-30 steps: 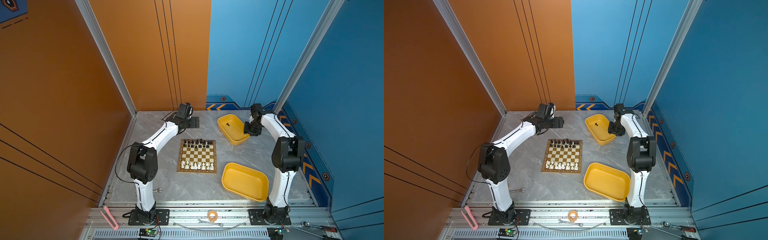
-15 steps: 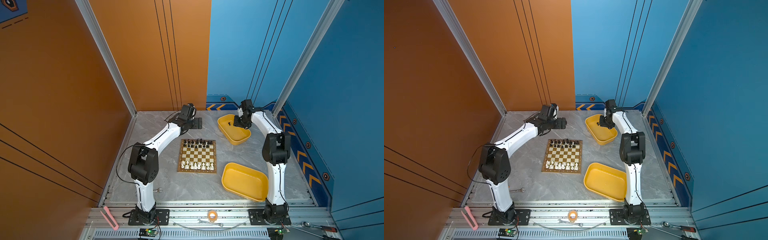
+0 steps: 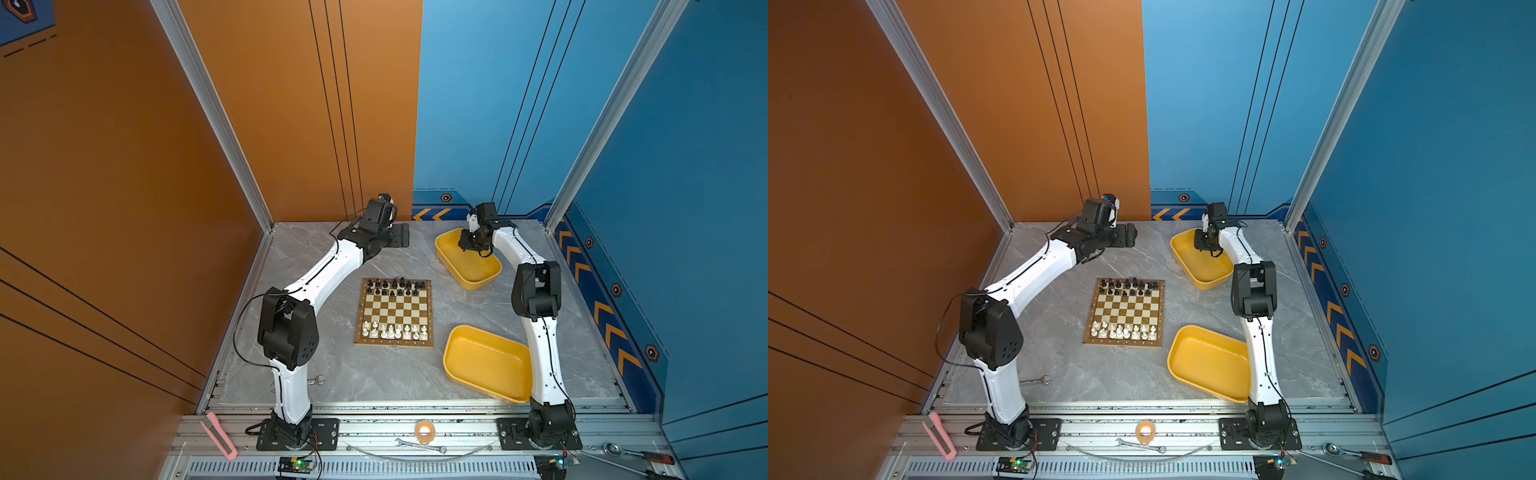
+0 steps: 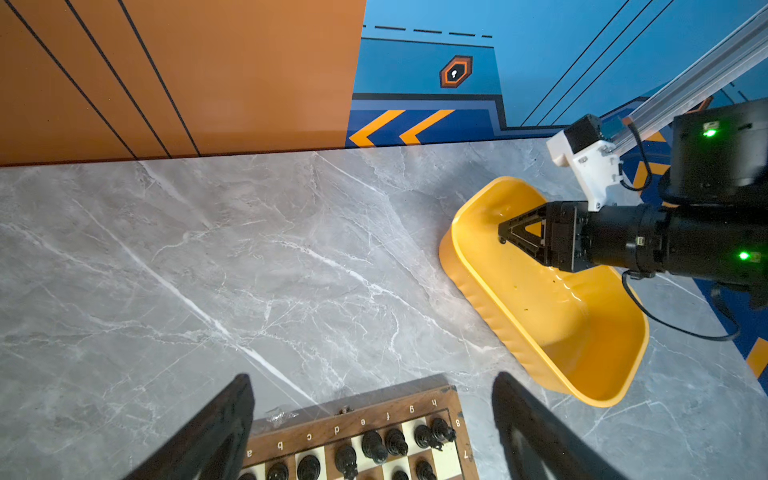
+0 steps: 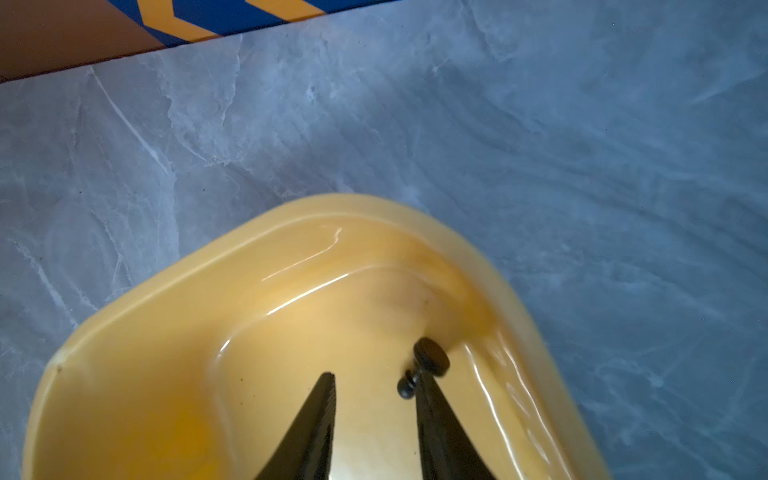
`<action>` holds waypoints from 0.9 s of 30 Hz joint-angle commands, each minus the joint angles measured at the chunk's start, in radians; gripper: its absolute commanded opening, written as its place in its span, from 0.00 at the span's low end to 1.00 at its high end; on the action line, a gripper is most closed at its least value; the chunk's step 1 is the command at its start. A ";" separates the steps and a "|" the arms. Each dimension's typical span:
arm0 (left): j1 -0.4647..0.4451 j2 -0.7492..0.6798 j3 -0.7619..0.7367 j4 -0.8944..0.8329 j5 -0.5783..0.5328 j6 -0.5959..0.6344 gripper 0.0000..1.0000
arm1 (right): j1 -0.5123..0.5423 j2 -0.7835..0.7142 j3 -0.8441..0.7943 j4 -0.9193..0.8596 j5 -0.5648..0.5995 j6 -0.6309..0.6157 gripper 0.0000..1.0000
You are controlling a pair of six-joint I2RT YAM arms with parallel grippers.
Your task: Set up the chess pieces on the board
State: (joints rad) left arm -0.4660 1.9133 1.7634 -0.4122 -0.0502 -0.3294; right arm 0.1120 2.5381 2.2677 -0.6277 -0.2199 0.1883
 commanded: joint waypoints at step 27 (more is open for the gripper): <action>0.019 0.005 -0.040 0.012 0.030 0.021 0.90 | 0.012 -0.046 -0.028 -0.207 0.089 -0.036 0.40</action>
State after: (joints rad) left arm -0.4564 1.9133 1.7412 -0.4133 -0.0437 -0.3214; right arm 0.1143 2.5366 2.2589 -0.7719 -0.1276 0.1753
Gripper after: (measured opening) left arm 0.903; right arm 0.406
